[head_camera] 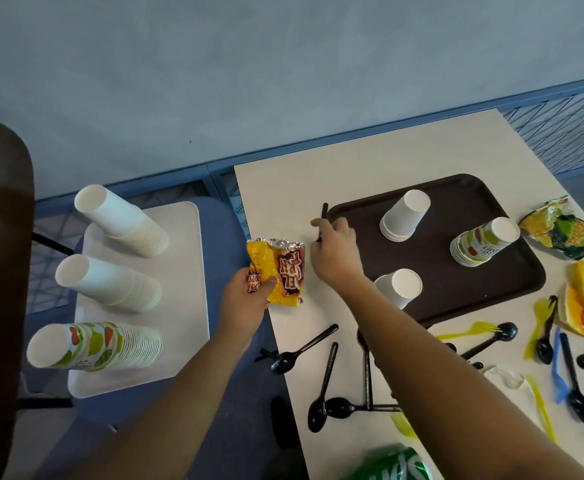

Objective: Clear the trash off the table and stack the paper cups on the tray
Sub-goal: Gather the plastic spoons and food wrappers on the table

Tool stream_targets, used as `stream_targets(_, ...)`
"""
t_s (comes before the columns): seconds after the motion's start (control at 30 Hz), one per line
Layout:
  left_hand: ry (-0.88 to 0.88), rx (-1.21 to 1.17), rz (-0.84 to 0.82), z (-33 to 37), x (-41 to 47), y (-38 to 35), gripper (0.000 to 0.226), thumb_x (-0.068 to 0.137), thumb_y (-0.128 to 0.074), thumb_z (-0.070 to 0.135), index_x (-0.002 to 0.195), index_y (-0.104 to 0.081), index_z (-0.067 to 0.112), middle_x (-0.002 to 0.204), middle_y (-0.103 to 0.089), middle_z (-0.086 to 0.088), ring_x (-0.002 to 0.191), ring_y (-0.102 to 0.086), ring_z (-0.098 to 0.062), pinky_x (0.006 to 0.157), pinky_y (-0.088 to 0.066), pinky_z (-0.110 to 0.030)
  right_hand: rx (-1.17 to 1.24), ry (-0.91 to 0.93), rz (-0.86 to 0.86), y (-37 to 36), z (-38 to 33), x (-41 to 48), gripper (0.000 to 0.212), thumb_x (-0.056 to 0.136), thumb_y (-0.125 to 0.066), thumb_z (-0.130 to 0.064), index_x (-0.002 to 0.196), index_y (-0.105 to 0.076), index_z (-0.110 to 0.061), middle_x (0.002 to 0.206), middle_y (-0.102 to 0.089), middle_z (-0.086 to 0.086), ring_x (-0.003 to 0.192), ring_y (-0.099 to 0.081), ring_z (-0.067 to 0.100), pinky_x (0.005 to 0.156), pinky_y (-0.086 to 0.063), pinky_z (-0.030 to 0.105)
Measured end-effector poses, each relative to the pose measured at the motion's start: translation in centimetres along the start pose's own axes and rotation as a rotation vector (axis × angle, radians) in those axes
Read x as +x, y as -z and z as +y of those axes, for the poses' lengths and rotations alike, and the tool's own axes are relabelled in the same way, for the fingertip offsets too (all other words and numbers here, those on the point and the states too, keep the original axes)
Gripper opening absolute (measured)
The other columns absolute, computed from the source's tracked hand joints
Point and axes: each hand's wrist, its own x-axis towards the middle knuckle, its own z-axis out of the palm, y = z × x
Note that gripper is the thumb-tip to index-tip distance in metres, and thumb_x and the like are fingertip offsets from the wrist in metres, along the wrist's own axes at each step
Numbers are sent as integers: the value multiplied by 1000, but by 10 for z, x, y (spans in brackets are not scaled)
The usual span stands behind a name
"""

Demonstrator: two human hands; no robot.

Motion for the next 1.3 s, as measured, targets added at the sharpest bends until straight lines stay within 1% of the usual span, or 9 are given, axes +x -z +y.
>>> stream_targets(0.1,-25,64,16,-3,-5,3,9,97,-74,22,100,-69,29,97,-78,6,92,-74,-18,81,-60,-40,-499,81,-43,6,7,22,48,91,-62,-13,138,-56,-23,136,-39,14,120,-41,38,95,-44,50)
stream_targets(0.2,-34,98,35,-5,-7,4,9,96,-75,23,102,-69,27,96,-78,5,90,-73,-16,82,-59,-41,-771,178,-102,8,8,35,43,90,-67,-15,131,-61,-22,142,-38,15,127,-40,38,98,-41,50)
stream_targets(0.47,-11,132,33,-10,-12,7,10,95,-75,28,102,-68,26,97,-77,7,93,-72,-15,83,-59,-39,-1023,342,-175,-3,0,48,42,88,-67,-13,130,-62,-18,141,-41,12,126,-46,34,99,-38,47)
stream_targets(0.73,-22,136,65,-10,-18,12,10,98,-72,25,104,-65,21,97,-74,3,85,-69,-14,70,-50,-28,-827,487,-144,-11,0,43,37,92,-64,-16,129,-59,-18,141,-42,12,130,-38,35,102,-38,51)
stream_targets(0.9,14,156,134,-10,-25,20,17,96,-72,27,105,-64,16,96,-73,-1,83,-69,-20,69,-50,-30,-91,403,-79,11,-26,25,14,107,-45,-25,118,-50,-18,106,-70,0,98,-65,25,113,-34,53)
stream_targets(0.97,34,162,149,-13,-30,24,21,96,-72,29,109,-63,14,98,-74,-2,86,-70,-24,70,-52,-33,164,409,-80,25,-35,4,15,109,-42,-26,120,-47,-17,87,-67,-5,77,-64,18,90,-50,41)
stream_targets(1.03,53,163,169,-17,-35,27,23,95,-73,29,110,-62,13,99,-73,-4,87,-71,-26,71,-54,-36,315,478,-97,37,-37,-24,17,108,-47,-25,122,-51,-16,75,-57,-11,63,-55,6,63,-45,26)
stream_targets(1.17,89,154,216,-26,-47,28,19,95,-74,27,105,-61,17,99,-73,-3,89,-71,-27,85,-60,-49,139,580,-373,33,-7,-70,25,98,-63,-38,115,-60,-21,73,-54,-12,63,-52,5,64,-47,27)
stream_targets(1.3,96,133,247,-28,-60,24,18,95,-72,20,106,-58,21,98,-70,2,93,-70,-21,81,-60,-44,-350,508,-527,0,16,-100,47,86,-66,-53,118,-59,-19,101,-54,0,88,-58,24,75,-48,37)
